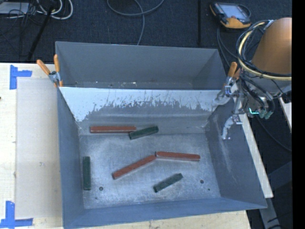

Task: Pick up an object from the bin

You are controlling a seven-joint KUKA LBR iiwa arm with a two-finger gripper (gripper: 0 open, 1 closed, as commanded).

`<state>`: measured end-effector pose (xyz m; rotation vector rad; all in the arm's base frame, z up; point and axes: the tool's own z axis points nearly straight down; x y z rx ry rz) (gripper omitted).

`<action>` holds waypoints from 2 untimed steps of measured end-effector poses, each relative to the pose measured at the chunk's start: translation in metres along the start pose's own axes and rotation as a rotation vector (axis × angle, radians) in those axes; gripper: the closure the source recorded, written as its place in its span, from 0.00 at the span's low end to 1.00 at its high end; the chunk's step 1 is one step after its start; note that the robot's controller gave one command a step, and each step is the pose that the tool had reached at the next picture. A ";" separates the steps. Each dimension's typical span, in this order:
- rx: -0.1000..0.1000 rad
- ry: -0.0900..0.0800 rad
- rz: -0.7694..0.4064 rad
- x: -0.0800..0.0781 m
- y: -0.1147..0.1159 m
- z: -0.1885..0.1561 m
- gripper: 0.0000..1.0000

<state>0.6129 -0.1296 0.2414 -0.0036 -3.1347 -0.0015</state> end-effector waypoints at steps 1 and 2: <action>0.001 -0.007 -0.002 -0.001 0.000 -0.004 0.00; 0.002 -0.013 -0.024 0.006 0.005 0.049 0.00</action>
Offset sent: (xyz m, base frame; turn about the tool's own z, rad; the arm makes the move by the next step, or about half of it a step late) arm -0.0223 0.0099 -0.1435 -0.0629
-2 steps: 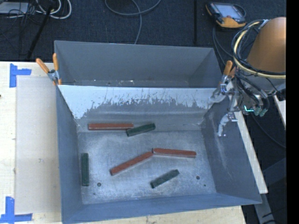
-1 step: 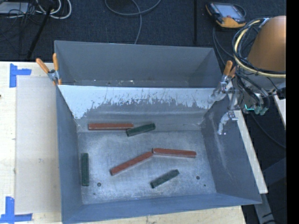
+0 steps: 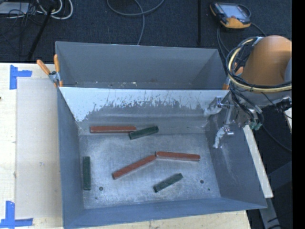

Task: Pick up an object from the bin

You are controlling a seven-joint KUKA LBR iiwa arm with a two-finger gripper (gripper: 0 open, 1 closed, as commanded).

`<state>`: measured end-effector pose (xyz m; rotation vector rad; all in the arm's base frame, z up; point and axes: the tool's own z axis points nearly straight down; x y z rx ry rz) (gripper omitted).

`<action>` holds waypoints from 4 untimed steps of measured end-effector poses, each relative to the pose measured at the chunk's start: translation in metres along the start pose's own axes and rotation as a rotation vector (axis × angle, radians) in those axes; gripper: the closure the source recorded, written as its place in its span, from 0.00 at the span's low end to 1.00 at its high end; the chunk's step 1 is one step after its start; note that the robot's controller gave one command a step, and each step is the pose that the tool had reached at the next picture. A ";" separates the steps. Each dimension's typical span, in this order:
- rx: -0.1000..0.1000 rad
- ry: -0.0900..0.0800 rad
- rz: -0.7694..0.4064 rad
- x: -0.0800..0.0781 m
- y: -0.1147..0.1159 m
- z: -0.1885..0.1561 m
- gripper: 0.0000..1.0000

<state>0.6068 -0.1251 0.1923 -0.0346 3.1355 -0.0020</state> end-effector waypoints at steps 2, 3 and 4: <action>0.001 -0.004 -0.047 0.000 0.008 0.117 1.00; 0.000 -0.002 -0.048 0.002 0.008 0.119 0.00; 0.000 -0.002 -0.049 0.002 0.008 0.119 0.00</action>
Offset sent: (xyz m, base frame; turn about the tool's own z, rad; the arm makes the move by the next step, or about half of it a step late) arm -0.0040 0.0072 -0.1223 -0.0455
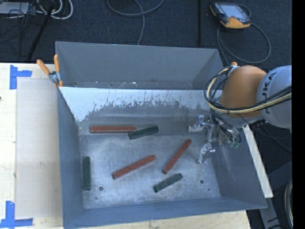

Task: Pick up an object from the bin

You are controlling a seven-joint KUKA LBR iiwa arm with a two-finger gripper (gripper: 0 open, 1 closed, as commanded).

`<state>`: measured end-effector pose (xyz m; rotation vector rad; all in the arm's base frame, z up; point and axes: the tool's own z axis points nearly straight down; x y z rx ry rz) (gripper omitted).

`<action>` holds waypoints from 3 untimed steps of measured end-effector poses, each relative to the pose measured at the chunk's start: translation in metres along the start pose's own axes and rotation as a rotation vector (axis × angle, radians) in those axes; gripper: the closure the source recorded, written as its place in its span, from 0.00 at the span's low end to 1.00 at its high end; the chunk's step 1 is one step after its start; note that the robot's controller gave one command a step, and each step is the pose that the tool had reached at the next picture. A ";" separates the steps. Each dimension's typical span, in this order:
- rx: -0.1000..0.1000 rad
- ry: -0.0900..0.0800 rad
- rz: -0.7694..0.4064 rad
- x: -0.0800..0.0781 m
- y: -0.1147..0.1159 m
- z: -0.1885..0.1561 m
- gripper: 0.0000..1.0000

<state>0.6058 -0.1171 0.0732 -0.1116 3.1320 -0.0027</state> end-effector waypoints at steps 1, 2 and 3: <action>0.006 -0.010 -0.268 0.012 0.092 -0.005 1.00; 0.006 -0.010 -0.269 0.012 0.092 -0.005 1.00; -0.005 0.009 -0.283 0.016 0.077 -0.086 0.00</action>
Offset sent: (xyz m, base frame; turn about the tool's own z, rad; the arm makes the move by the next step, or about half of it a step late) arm 0.0000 0.0000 0.0000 0.0000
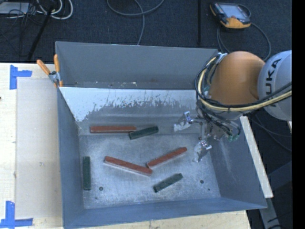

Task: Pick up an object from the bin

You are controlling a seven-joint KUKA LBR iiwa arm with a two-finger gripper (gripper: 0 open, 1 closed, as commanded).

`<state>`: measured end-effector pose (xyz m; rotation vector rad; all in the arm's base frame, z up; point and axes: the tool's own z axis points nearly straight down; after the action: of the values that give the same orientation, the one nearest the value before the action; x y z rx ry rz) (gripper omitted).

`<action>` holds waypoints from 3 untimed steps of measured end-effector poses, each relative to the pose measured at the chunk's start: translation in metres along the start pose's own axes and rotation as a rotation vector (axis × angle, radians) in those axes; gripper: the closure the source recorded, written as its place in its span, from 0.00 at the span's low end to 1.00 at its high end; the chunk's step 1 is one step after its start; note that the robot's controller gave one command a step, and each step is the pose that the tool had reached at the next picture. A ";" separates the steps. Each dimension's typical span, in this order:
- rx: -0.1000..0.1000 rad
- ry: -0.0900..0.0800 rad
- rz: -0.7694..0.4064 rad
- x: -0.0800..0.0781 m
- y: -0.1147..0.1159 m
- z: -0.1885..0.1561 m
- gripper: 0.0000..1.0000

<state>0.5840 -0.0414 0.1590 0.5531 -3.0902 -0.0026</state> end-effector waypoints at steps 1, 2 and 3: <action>0.006 -0.011 -0.003 0.000 -0.012 -0.049 0.00; 0.006 -0.009 -0.037 -0.007 -0.012 0.005 0.00; 0.009 -0.016 -0.172 -0.003 0.003 0.082 1.00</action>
Offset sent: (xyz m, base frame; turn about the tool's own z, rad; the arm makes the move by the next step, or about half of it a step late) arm 0.0200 -0.0051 -0.0890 -0.0934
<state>0.5856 -0.0378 0.0766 0.8212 -3.0477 0.0059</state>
